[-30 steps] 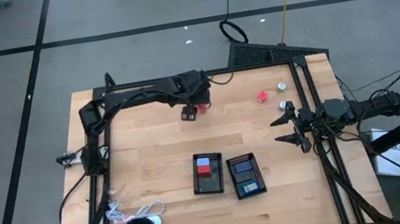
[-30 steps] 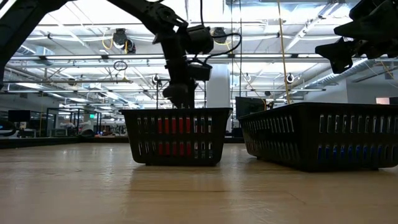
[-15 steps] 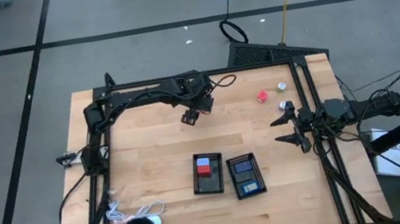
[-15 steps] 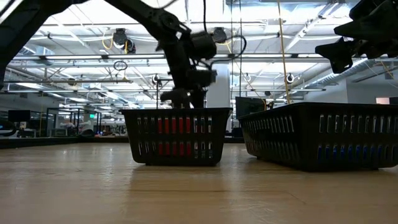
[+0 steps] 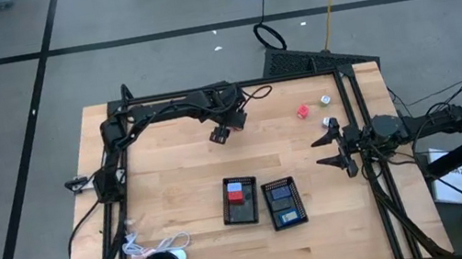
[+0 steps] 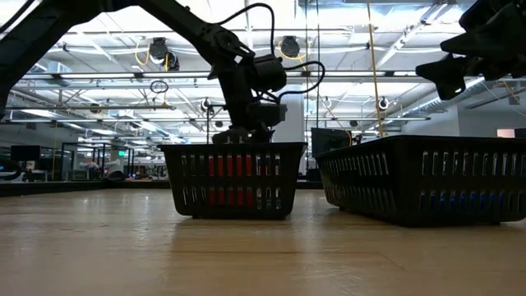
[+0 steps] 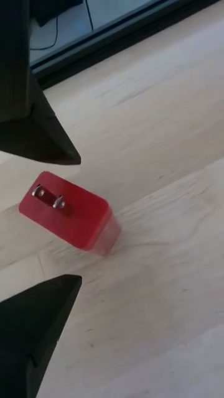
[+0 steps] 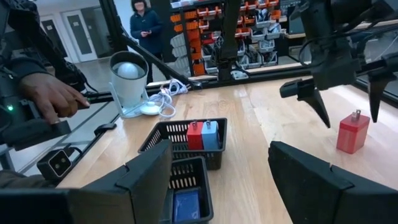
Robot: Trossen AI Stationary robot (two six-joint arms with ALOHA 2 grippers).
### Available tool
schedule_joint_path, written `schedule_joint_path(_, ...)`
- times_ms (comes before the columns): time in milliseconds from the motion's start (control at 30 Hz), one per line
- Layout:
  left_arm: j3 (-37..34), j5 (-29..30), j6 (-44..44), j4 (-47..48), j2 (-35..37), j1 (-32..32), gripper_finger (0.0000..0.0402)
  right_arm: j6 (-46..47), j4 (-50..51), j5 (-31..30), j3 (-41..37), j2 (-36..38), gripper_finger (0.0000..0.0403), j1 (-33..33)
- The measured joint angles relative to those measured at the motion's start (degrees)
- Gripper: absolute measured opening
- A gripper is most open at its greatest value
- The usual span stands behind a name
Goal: Pick & Place Office items
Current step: Put the red charger adapter into the left black basket
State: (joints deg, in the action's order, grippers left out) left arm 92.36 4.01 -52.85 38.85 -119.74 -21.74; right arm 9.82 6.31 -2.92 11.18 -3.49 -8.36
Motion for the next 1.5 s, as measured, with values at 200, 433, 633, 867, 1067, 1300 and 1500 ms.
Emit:
schedule_joint_path(200,0.0,-0.8,0.0,0.0,0.0,0.0,0.0226,0.0,-0.1,0.0,0.0,0.0,0.0254,0.0)
schedule_joint_path(433,0.0,-1.2,0.8,-0.1,0.0,0.0,0.0141,0.0,0.0,0.0,0.0,0.0,0.0254,0.0)
schedule_joint_path(633,0.0,-1.2,3.8,-0.2,0.1,0.0,0.0103,0.0,0.0,0.0,0.0,0.0,0.0254,0.0)
schedule_joint_path(867,0.0,-1.1,8.7,-0.2,0.1,0.0,0.0125,0.0,0.0,0.0,0.0,0.0,0.0254,0.0)
schedule_joint_path(1067,0.0,-1.1,10.9,-0.1,0.1,0.0,0.0148,0.0,0.0,0.0,0.0,0.0,0.0254,0.0)
schedule_joint_path(1300,0.0,7.0,15.2,0.2,0.0,0.9,0.0168,0.0,0.0,0.0,0.0,0.0,0.0254,0.0)
schedule_joint_path(1500,0.0,6.4,19.9,1.4,0.0,0.5,0.0197,0.0,0.0,0.0,0.0,0.0,0.0254,0.0)
